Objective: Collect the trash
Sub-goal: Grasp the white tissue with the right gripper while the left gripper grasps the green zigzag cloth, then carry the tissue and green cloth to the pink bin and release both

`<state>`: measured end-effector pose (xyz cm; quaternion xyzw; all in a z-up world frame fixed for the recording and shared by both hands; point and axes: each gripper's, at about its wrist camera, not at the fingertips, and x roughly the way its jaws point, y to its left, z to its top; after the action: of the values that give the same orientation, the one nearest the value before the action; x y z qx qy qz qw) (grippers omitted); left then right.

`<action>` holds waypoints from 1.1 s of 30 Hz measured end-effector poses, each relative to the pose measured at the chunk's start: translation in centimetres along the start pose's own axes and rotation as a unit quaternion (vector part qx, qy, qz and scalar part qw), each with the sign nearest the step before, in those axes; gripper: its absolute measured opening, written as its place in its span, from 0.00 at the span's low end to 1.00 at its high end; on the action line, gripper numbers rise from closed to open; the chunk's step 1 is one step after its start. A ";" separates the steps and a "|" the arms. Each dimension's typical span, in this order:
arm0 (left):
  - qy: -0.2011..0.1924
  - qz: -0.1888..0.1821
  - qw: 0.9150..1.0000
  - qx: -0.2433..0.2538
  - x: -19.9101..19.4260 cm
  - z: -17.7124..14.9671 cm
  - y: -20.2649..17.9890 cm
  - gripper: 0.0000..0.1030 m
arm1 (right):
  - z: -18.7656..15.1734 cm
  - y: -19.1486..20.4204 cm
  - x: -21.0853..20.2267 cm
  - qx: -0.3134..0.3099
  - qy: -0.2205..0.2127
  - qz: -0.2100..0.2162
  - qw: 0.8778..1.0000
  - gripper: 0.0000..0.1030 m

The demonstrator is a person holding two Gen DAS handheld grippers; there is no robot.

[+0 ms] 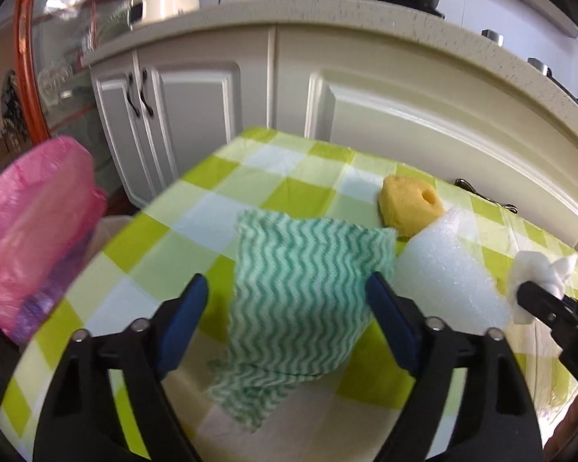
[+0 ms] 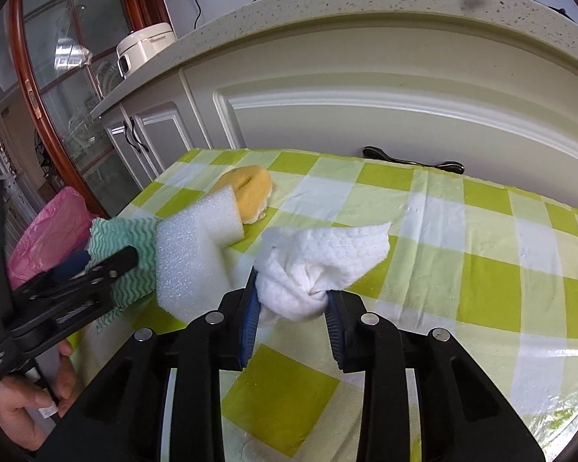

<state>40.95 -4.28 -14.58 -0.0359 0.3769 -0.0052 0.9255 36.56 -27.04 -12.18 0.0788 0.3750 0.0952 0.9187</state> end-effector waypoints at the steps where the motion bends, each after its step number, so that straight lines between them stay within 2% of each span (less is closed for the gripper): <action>1: 0.002 -0.005 1.000 -0.002 0.1 0.0 0.0 0.66 | 0.0 0.0 -0.2 0.000 -0.002 0.000 1.000 0.30; 2: 0.005 -0.011 1.000 -0.002 0.2 -0.1 -0.1 0.60 | 0.1 -0.1 -0.4 0.000 -0.004 0.001 1.000 0.30; 4: 0.007 -0.021 1.000 0.006 0.2 -0.3 -0.4 0.36 | 0.1 -0.1 -0.7 0.002 -0.008 0.003 1.000 0.30; 6: 0.007 -0.032 0.999 0.014 0.0 -0.5 -0.6 0.17 | 0.0 0.0 -1.1 0.004 -0.011 0.005 1.000 0.30; 9: -0.007 -0.031 0.999 0.020 -1.3 -1.1 -0.8 0.11 | -0.4 0.3 -1.8 0.006 -0.017 0.009 1.000 0.30; 19: -0.064 -0.029 0.998 0.003 -8.8 -3.0 1.4 0.10 | -1.6 3.1 -5.6 -0.006 -0.040 0.024 0.999 0.30; 33: -0.148 -0.050 0.988 0.002 -22.3 -7.3 5.5 0.10 | -4.0 10.9 -12.5 -0.072 -0.076 0.057 0.993 0.30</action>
<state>19.77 1.60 -4.66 -0.0530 0.2340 -0.0471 0.9697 23.69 -19.12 -4.25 0.0408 0.2914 0.1682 0.9408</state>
